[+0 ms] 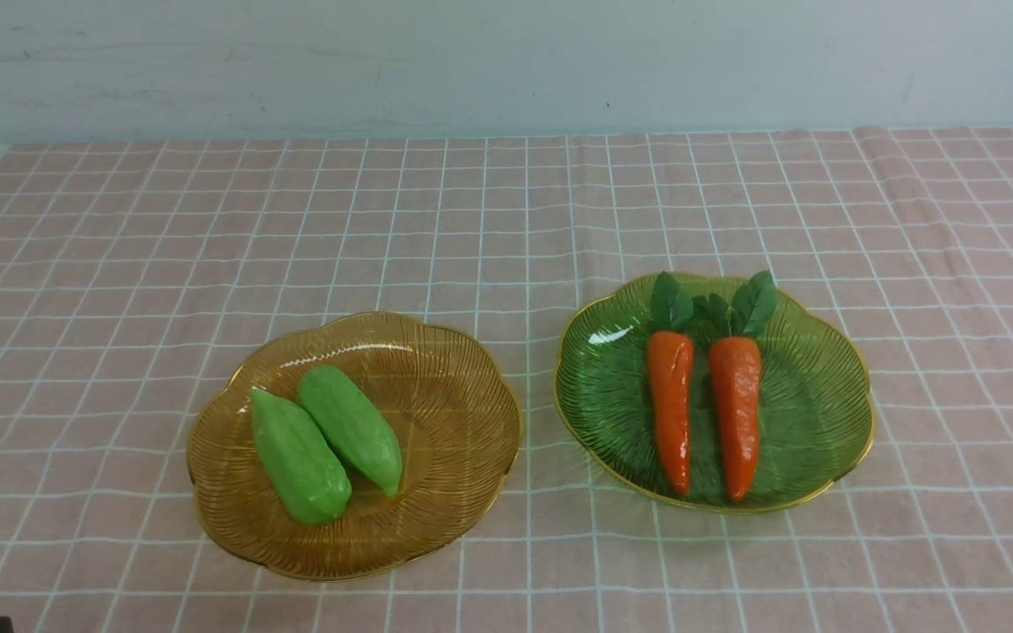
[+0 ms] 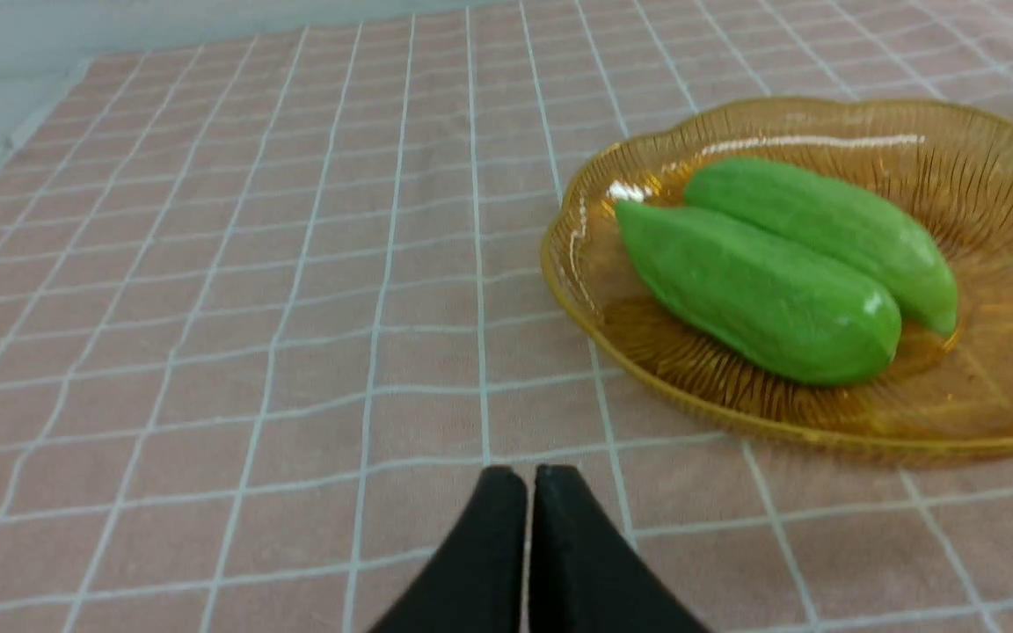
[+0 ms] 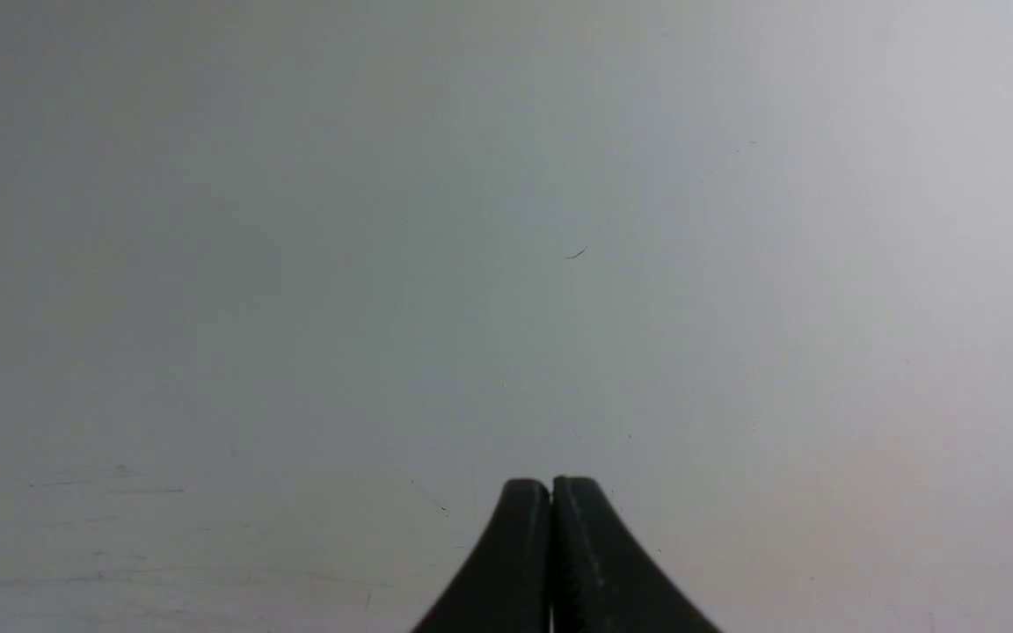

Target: Put different types of vegetables on the plate.

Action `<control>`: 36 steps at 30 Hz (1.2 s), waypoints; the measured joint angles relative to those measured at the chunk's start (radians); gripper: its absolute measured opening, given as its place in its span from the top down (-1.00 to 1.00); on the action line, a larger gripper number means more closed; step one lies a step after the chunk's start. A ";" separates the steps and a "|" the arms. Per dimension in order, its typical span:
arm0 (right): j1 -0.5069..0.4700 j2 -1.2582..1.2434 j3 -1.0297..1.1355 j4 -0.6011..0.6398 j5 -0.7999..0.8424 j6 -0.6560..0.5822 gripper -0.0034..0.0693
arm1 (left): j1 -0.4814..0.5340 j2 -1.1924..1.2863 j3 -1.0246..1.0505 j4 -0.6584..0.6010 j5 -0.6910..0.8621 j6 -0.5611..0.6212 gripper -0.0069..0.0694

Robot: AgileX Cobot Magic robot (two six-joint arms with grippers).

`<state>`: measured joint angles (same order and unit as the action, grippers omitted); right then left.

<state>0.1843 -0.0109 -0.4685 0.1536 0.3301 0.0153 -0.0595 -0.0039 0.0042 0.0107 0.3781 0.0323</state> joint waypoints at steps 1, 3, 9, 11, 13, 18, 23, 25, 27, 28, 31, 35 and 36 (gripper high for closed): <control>0.000 0.000 0.000 0.000 0.000 0.000 0.92 | 0.000 -0.001 0.012 0.000 0.000 0.003 0.83; 0.000 0.000 0.000 0.000 0.000 0.000 0.92 | 0.000 -0.001 0.021 0.000 0.001 0.006 0.83; 0.000 0.000 0.000 0.000 0.001 0.000 0.92 | 0.000 -0.002 0.024 0.000 0.003 0.006 0.83; 0.000 0.000 0.000 0.000 0.001 0.000 0.92 | 0.000 -0.002 0.024 0.000 0.003 0.006 0.83; 0.000 0.000 0.000 0.000 0.001 0.000 0.92 | 0.000 -0.002 0.024 0.000 0.003 0.006 0.83; 0.000 0.000 0.000 0.000 0.001 0.000 0.92 | 0.000 -0.002 0.024 0.000 0.003 0.006 0.83; 0.000 0.000 0.000 0.000 0.001 0.000 0.92 | 0.000 -0.002 0.024 0.000 0.003 0.006 0.83; 0.000 0.000 0.000 0.000 0.001 0.000 0.92 | 0.000 -0.002 0.024 0.000 0.003 0.006 0.83; 0.000 0.000 0.000 0.000 0.001 0.000 0.92 | 0.000 -0.002 0.024 0.000 0.003 0.007 0.83; 0.000 0.000 0.000 0.000 0.001 0.000 0.92 | 0.000 -0.002 0.024 0.000 0.003 0.007 0.83; 0.000 0.000 0.000 0.000 0.001 0.000 0.92 | 0.000 -0.002 0.024 0.000 0.003 0.009 0.83; 0.000 0.000 0.000 0.000 0.001 0.000 0.92 | 0.000 -0.002 0.024 0.000 0.003 0.009 0.83; 0.000 0.000 0.000 -0.002 0.001 0.000 0.92 | 0.000 -0.002 0.024 0.000 0.003 0.009 0.83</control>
<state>0.1843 -0.0109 -0.4685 0.1521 0.3307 0.0153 -0.0597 -0.0055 0.0279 0.0107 0.3811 0.0408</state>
